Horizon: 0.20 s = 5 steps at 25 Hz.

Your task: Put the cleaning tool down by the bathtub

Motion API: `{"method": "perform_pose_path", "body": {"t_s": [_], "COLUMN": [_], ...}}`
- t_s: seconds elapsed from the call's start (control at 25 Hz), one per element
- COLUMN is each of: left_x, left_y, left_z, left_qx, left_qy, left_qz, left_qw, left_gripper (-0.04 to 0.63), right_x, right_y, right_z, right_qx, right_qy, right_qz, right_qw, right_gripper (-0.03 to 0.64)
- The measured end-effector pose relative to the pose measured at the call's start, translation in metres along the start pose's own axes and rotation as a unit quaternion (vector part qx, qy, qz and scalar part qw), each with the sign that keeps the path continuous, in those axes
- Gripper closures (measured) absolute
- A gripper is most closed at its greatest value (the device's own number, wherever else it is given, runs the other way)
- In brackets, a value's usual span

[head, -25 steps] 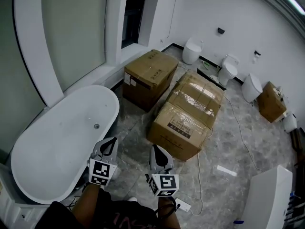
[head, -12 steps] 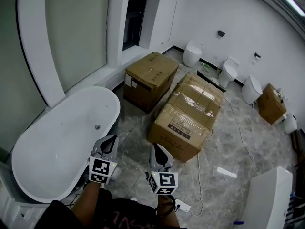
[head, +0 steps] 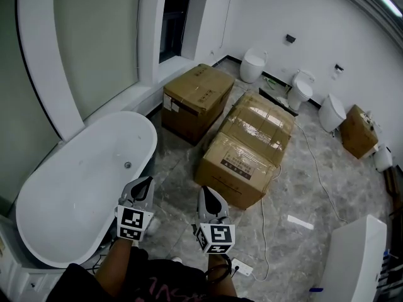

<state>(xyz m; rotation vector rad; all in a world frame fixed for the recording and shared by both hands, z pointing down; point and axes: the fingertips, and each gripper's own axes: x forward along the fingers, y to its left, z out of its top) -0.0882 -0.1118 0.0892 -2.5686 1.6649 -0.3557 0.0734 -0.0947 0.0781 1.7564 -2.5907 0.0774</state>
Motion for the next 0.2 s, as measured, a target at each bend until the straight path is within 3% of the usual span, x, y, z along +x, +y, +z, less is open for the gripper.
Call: {"method": "perform_pose_path", "body": {"t_s": [0.2], "left_x": [0.0037], "left_y": [0.0062], "left_z": [-0.0001], "left_qx": [0.001], "left_qy": [-0.006], "left_qz": [0.004], "left_qw": [1.0000], "left_gripper": [0.595], "right_x": [0.0071], "right_y": [-0.0033], "right_z": [-0.0036], "right_qx": [0.002], "right_qy": [0.002], "right_qz": [-0.003], "right_qw": [1.000], "right_gripper": [0.595]}}
